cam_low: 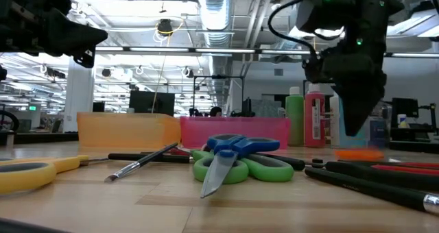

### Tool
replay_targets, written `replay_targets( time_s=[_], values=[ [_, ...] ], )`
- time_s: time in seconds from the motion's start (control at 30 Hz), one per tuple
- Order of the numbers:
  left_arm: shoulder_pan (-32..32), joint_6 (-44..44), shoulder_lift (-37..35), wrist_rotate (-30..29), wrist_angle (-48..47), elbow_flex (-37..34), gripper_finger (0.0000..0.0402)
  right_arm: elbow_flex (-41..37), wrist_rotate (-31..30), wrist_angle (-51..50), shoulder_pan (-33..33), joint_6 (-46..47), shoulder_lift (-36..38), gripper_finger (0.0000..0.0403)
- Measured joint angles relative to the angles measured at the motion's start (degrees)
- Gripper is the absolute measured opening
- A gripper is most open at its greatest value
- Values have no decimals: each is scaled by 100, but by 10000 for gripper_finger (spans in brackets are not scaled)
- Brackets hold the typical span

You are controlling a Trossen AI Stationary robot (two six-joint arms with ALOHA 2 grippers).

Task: Pick & Place Paint Supplies
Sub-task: Put the orange scissors into the orange bin

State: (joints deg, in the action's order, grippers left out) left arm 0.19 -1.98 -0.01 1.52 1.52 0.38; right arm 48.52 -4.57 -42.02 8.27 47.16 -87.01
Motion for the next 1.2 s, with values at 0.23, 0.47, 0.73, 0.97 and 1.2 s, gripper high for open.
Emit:
replay_targets(
  time_s=[0.23, 0.47, 0.73, 0.97, 1.2],
  values=[
    [0, -2, 0, 2, 0, -2, 2, 281, -175, -272, 0, -101, 8, 2],
    [0, -1, 0, 2, 0, -2, 2, 290, -134, -464, 0, 110, 8, 3],
    [0, 0, 0, 4, 0, -2, 2, 291, -143, -410, 1, 192, -37, 105],
    [0, 0, 0, 4, 0, -2, 2, -156, -124, -78, 39, 542, -42, 199],
    [0, 0, 0, 4, 0, -2, 2, -631, 173, 893, 39, 649, -43, 205]
  ],
)
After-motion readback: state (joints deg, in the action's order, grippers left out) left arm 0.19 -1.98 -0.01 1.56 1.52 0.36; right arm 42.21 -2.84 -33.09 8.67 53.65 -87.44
